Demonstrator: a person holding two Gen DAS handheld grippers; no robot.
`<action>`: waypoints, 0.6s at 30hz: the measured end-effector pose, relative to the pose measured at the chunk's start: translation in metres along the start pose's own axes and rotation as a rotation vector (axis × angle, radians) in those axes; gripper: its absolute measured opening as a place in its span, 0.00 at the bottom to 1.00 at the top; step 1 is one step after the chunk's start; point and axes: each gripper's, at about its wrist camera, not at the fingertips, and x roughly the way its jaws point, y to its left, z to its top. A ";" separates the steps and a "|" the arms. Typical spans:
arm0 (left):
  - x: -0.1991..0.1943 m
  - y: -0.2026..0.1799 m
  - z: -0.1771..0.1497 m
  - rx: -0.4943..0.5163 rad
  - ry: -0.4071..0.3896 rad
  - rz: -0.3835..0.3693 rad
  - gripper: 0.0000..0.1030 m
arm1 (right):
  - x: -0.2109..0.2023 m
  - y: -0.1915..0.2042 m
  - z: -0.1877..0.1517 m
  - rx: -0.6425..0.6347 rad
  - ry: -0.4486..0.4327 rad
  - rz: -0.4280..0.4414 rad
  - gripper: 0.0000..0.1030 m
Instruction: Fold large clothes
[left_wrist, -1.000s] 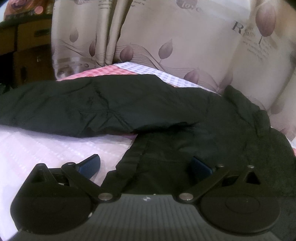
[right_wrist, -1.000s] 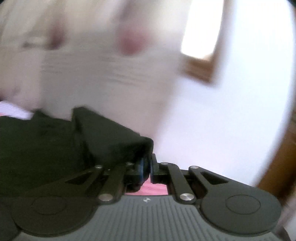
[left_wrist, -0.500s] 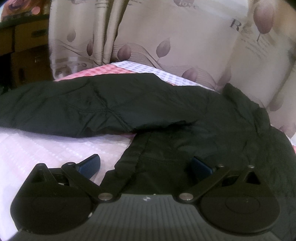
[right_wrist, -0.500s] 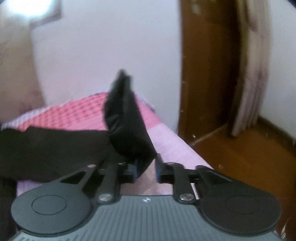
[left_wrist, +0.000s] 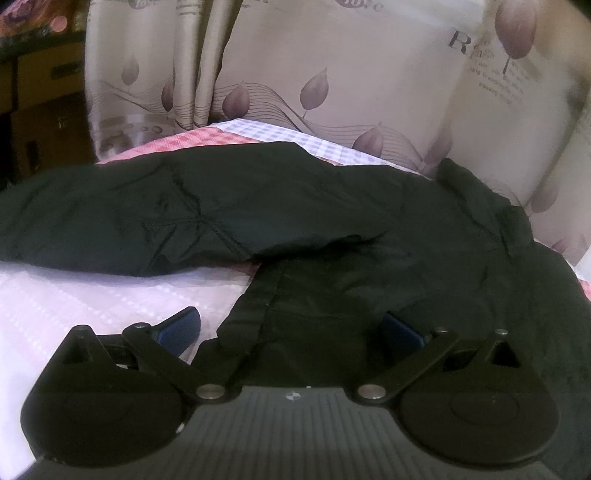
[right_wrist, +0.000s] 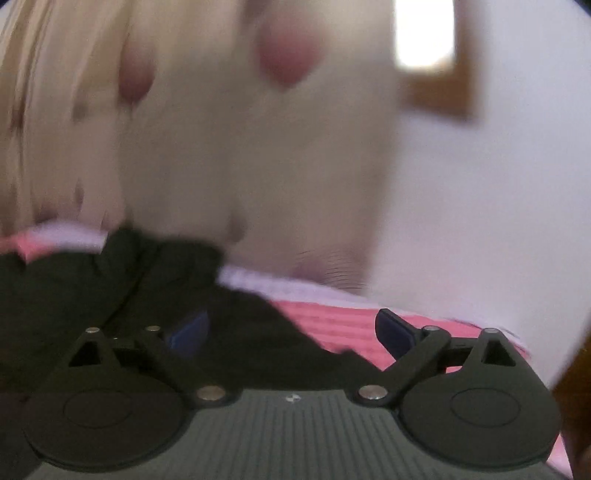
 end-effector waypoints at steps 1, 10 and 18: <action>0.000 0.000 0.000 0.001 0.001 0.000 1.00 | 0.030 0.001 0.007 0.001 0.040 0.039 0.95; 0.008 -0.012 0.002 0.059 0.025 0.021 1.00 | 0.163 0.009 0.005 -0.030 0.345 0.122 0.96; 0.016 -0.020 0.005 0.085 0.045 0.048 1.00 | 0.141 0.016 -0.005 -0.105 0.284 0.139 0.18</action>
